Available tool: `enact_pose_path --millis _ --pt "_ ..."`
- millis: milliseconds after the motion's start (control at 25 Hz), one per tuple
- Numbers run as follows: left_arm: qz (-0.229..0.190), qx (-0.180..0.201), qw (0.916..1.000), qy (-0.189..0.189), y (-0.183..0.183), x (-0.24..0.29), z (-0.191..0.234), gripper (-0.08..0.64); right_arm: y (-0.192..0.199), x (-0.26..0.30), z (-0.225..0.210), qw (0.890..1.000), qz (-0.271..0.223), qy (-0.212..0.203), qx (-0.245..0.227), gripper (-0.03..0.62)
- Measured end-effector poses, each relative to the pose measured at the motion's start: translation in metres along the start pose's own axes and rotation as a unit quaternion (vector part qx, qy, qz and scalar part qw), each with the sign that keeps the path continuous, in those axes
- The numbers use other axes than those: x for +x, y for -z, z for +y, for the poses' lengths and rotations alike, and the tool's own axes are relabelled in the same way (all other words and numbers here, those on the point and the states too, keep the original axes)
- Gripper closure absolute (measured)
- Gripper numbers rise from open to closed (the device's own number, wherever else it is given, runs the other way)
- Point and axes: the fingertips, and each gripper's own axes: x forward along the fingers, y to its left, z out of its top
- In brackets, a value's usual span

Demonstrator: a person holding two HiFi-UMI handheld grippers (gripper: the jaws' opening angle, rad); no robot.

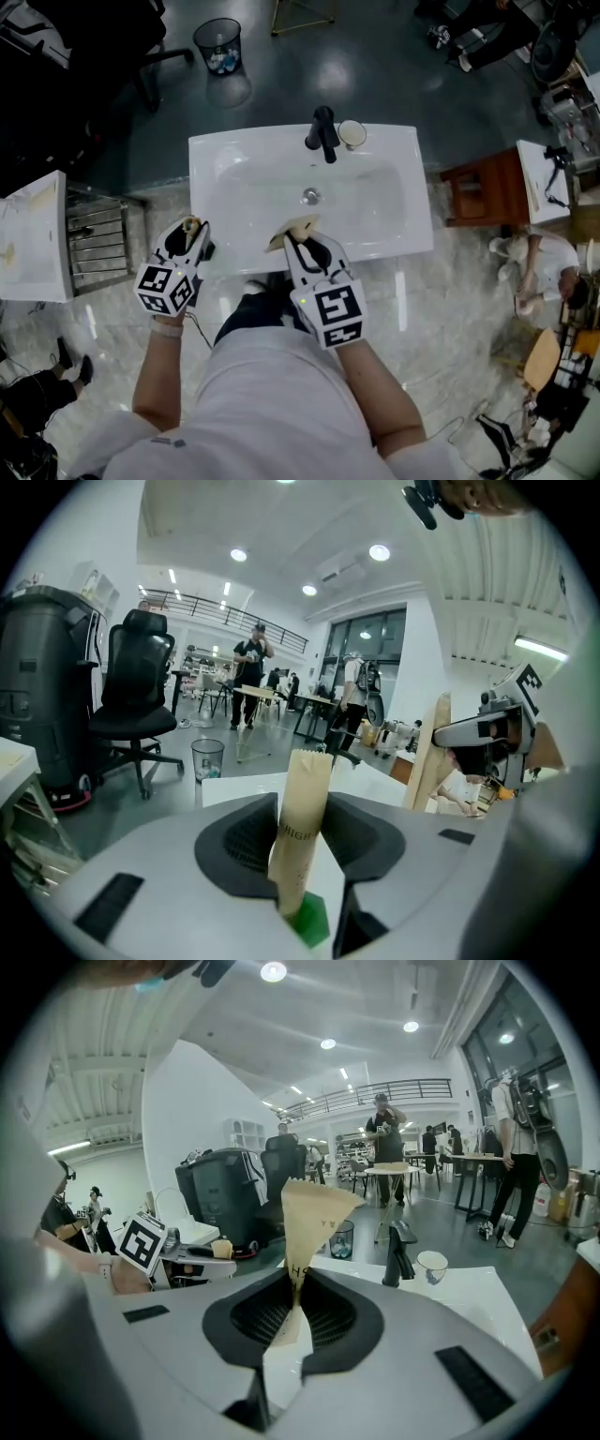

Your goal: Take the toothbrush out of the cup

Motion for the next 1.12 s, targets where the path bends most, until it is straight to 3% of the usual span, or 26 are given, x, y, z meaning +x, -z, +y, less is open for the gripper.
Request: enact_pose_path --millis 680,1120 --pt "-0.053 0.004 0.9973 -0.050 -0.063 -0.051 -0.003 0.451 -0.050 0.017 0.022 0.997 -0.039 -0.066 -0.028 0.549" --pt "-0.122 0.003 0.9886 -0.089 -0.139 -0.110 0.006 0.462 -0.101 0.039 0.053 0.987 -0.074 -0.127 -0.062 0.549"
